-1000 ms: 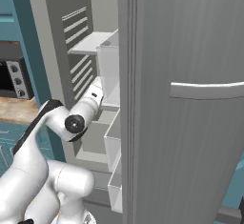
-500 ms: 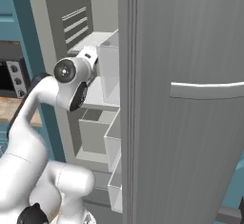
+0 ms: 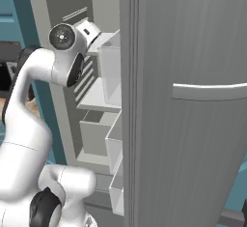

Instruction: Move the tangerine and bar from the top shelf to the second highest shelf to make space. Then, place the pitcher from the counter on the cleared top shelf.

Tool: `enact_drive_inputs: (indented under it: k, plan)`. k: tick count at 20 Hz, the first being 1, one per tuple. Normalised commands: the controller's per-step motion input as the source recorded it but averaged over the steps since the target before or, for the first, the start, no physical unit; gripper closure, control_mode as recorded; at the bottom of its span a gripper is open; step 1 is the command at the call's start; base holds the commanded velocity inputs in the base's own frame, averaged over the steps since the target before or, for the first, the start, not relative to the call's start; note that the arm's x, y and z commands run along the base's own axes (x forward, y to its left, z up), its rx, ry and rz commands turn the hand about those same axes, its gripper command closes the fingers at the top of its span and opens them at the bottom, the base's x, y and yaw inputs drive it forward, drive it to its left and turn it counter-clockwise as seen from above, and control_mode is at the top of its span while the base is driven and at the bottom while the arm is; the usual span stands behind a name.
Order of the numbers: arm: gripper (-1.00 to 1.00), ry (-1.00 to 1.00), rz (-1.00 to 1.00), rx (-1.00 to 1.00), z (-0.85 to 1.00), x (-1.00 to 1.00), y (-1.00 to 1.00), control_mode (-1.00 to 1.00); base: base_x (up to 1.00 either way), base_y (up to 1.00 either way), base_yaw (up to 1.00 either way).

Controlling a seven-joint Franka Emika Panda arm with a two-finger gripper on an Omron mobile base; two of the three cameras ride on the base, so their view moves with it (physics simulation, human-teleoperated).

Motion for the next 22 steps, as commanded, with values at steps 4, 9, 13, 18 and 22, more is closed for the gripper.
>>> enact_drive_inputs:
  k: [4, 9, 13, 18, 22]
  plan:
    - [-1.00, -0.33, -0.21, 0.38, -0.08, -0.25, 0.34, -1.00, 0.00, 0.00, 0.00]
    - [-1.00, -0.01, -0.35, 0.31, 0.00, -0.38, 0.27, -1.00, 0.00, 0.00, 0.00]
    - [-1.00, 0.08, -0.17, 0.41, 0.24, -0.48, 0.00, -1.00, 0.00, 0.00, 0.00]
    - [-1.00, 0.18, 0.00, 0.42, 0.27, -0.11, -0.02, -1.00, 0.00, 0.00, 0.00]
    - [-1.00, 0.08, 0.00, 0.32, 0.02, 0.09, -0.08, -1.00, 0.00, 0.00, 0.00]
